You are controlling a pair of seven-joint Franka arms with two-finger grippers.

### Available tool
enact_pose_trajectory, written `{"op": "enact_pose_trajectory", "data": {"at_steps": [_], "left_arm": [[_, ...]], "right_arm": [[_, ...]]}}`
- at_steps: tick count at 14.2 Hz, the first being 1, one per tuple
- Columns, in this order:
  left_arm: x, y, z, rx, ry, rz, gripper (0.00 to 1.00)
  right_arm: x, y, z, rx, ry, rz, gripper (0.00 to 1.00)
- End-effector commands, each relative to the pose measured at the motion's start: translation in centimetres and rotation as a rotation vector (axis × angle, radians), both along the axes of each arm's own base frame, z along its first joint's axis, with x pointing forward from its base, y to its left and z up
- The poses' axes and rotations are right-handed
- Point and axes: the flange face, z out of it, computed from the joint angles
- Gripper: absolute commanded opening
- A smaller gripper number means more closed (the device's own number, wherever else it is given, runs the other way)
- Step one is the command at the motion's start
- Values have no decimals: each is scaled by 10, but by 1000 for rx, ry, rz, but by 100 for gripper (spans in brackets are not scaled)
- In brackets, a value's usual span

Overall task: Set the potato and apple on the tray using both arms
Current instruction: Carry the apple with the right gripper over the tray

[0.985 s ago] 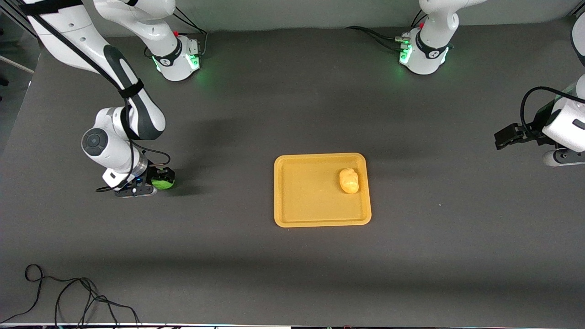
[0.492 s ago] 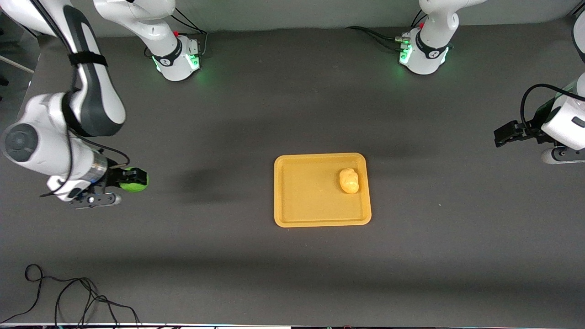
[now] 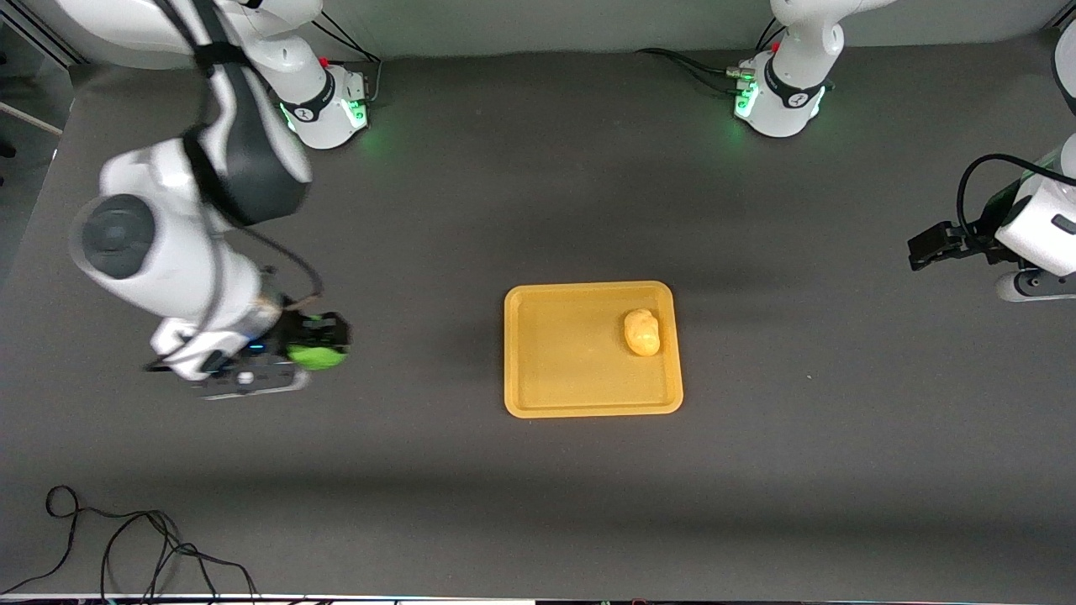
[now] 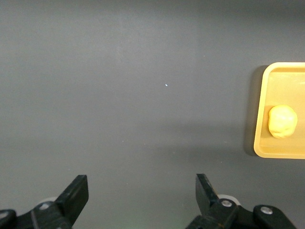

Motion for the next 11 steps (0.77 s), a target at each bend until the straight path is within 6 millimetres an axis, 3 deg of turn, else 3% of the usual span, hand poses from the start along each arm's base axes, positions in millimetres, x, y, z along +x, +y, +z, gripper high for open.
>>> {"op": "enact_pose_trajectory", "data": {"at_steps": [1, 5, 6, 8, 11], "left_arm": [[-3, 0, 7, -9, 2, -10, 100], [-3, 0, 7, -9, 2, -10, 100], [-3, 0, 8, -9, 0, -10, 100], [-3, 0, 7, -9, 2, -10, 100], [-3, 0, 6, -11, 0, -9, 100]], "right_arm": [[-3, 96, -6, -3, -19, -87, 57], [-46, 226, -48, 15, -35, -149, 55], [-53, 247, -66, 13, -33, -158, 55], [-65, 278, -104, 19, -66, -139, 55], [-59, 291, -184, -16, -136, -115, 55]]}}
